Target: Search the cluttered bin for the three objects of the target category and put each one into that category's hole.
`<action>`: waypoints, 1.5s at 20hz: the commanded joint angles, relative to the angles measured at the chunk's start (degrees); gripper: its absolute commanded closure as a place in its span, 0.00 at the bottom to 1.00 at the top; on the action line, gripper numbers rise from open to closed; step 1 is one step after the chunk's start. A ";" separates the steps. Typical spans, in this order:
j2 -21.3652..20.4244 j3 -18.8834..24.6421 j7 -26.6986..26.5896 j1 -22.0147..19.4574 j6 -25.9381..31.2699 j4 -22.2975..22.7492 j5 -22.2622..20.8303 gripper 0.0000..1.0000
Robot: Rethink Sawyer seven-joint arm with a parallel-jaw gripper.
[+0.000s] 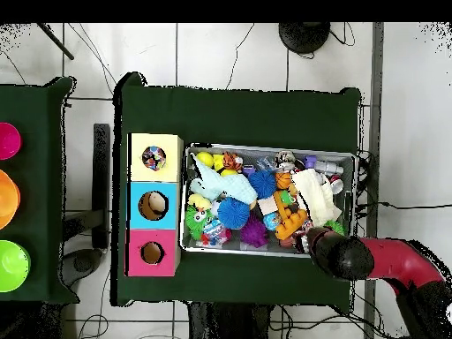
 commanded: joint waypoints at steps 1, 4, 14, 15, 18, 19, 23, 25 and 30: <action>4.26 -1.72 -1.16 2.09 -2.98 -0.66 -4.01 0.00; 4.68 -1.44 -1.09 2.81 -2.67 -1.65 -3.68 0.00; 7.34 -1.78 -1.53 3.83 -3.38 -4.35 -3.90 0.00; 7.06 -1.45 -2.34 3.60 -2.63 -4.73 -3.50 0.00; 6.29 -0.65 -3.82 3.24 -1.20 -5.56 -2.79 0.00; 6.37 -0.51 -4.17 3.14 -0.95 -5.84 -2.70 0.00; 6.57 0.18 -5.55 2.97 0.19 -7.15 -2.20 0.00; 6.53 0.66 -6.63 2.88 1.24 -8.02 -1.77 0.00; 6.54 1.64 -9.61 2.77 4.72 -10.40 -0.46 0.00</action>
